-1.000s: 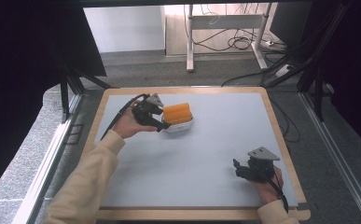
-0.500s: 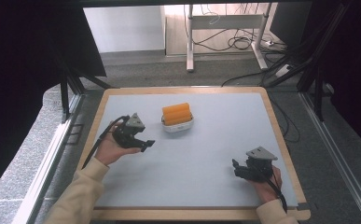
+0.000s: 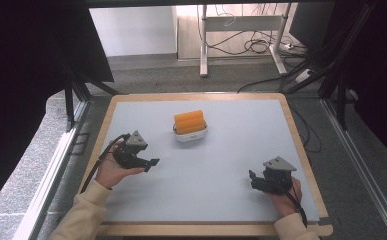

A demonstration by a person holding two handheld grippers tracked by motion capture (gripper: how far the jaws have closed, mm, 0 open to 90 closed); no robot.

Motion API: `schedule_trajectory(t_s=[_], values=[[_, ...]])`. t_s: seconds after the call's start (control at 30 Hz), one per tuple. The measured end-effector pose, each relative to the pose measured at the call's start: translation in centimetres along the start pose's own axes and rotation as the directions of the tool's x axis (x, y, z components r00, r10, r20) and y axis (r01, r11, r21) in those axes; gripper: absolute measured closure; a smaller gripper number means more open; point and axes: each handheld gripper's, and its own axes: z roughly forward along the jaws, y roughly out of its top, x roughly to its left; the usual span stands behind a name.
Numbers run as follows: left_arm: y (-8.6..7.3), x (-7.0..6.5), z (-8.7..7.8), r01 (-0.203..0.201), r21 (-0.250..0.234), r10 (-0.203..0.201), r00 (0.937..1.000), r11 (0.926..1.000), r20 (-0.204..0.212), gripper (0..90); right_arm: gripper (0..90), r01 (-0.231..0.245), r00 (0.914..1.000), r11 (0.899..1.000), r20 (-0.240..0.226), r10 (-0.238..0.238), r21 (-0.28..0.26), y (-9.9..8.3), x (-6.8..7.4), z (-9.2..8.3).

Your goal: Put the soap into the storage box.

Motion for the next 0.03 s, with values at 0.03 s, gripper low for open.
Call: schedule_trajectory(t_s=[0.03], values=[[-0.11,0.04,-0.02,0.008,-0.001,-0.008,1.0000,1.0000,0.004,26.7,16.0,0.000,1.0000,1.000,0.000,0.000,-0.002,0.02,-0.03,-0.01]])
